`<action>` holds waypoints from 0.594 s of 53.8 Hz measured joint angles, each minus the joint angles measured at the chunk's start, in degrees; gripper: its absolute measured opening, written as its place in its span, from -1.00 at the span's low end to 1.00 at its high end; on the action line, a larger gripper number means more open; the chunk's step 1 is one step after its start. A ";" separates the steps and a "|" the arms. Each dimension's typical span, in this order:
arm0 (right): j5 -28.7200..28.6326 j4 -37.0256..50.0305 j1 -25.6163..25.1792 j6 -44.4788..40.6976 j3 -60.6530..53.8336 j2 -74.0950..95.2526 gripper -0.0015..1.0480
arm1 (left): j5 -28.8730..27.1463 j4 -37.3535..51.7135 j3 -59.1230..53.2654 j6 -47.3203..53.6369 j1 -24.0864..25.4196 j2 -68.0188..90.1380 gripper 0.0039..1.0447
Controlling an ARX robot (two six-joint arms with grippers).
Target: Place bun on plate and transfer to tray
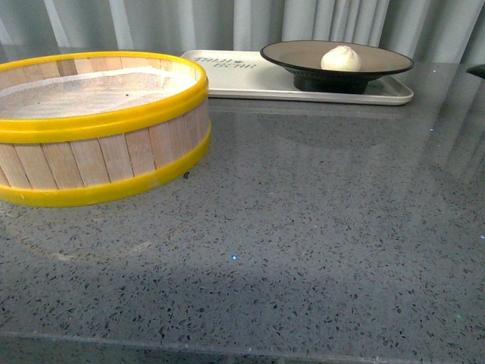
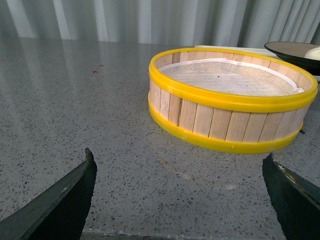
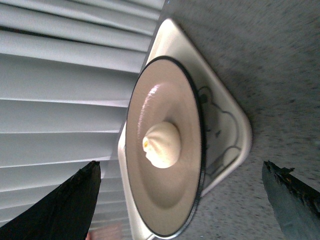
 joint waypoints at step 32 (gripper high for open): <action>16.52 26.64 3.87 -66.03 -54.29 -46.51 -0.42 | -0.02 0.00 0.00 0.00 0.00 0.00 0.88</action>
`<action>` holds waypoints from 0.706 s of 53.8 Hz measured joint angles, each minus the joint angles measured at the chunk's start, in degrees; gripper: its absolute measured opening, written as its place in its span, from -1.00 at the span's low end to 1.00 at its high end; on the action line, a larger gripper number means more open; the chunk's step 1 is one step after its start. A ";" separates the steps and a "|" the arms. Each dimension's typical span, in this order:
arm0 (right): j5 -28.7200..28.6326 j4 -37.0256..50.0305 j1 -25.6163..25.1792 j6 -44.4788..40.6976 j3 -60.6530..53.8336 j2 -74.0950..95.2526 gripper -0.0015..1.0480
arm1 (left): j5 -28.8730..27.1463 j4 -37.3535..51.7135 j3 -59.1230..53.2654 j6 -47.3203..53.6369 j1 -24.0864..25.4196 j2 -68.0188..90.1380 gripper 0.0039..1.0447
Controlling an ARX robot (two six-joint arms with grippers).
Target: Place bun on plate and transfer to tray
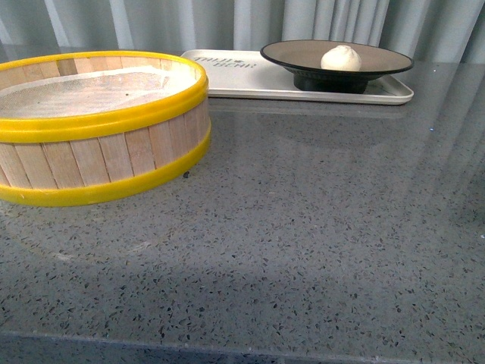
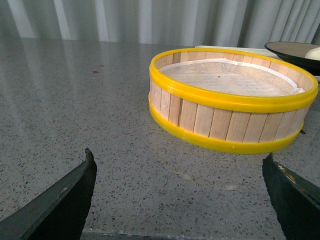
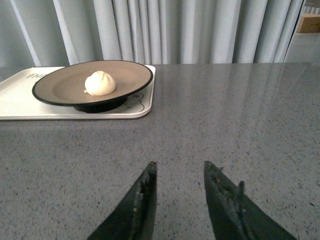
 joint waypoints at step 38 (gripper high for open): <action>-0.07 -6.16 0.00 -1.88 -15.21 -22.27 -0.97 | 0.02 0.00 0.00 0.00 0.00 0.00 0.88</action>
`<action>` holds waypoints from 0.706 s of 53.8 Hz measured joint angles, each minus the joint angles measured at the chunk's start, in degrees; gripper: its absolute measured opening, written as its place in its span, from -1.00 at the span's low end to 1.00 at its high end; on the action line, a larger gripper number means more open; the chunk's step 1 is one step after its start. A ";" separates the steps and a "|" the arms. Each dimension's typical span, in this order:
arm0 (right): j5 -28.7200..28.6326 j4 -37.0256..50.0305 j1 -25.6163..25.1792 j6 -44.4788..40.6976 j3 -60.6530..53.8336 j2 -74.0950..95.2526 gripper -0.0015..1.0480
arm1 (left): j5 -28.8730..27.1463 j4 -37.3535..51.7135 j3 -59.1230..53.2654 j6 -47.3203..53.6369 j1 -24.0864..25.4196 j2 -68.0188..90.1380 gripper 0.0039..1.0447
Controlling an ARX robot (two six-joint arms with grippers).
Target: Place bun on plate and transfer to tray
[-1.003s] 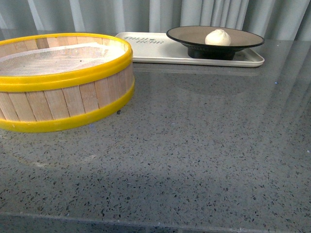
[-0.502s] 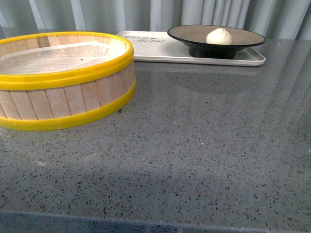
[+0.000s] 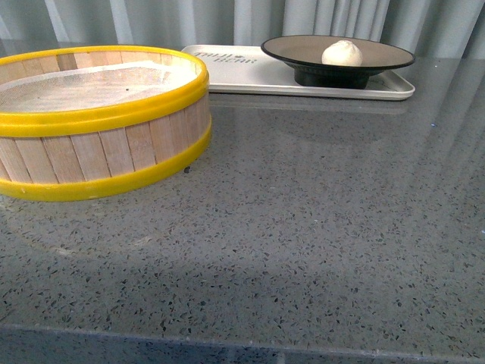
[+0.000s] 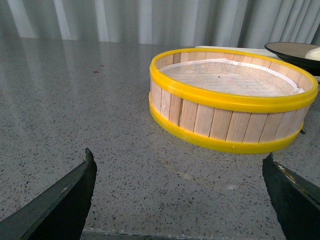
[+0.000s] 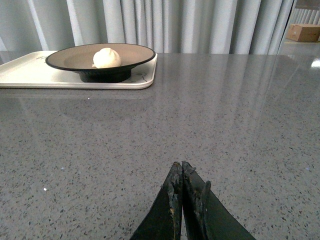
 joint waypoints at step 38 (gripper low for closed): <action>0.00 -11.23 0.00 -0.09 -3.43 -15.34 -0.97 | 0.00 0.00 0.00 0.00 0.00 0.00 0.88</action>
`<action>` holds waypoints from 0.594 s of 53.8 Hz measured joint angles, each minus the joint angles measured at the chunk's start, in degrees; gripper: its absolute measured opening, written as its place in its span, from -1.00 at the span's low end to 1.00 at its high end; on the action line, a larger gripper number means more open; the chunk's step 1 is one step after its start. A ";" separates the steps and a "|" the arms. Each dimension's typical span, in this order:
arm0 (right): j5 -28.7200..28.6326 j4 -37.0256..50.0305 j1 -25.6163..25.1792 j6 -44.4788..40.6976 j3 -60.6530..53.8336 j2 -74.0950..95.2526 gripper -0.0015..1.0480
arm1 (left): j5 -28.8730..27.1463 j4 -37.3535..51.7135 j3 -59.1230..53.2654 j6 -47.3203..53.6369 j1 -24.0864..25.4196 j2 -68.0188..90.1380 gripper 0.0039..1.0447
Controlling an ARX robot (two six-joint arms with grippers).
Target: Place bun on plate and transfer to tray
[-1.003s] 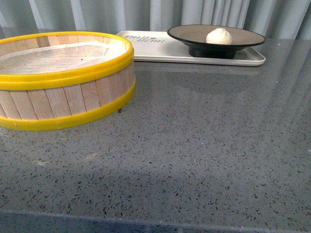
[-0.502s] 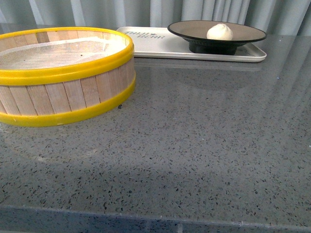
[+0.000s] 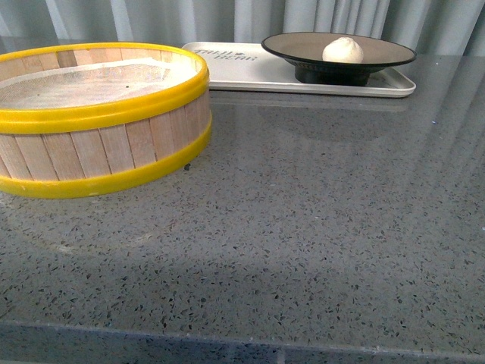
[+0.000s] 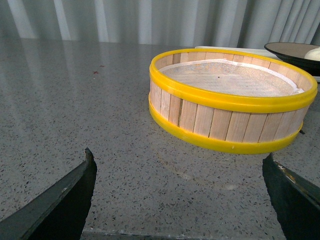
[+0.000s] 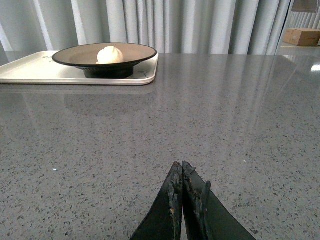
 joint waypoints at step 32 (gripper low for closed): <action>0.00 -11.98 0.00 0.00 0.04 -10.78 -0.97 | 0.00 0.00 0.00 0.00 0.00 0.00 0.88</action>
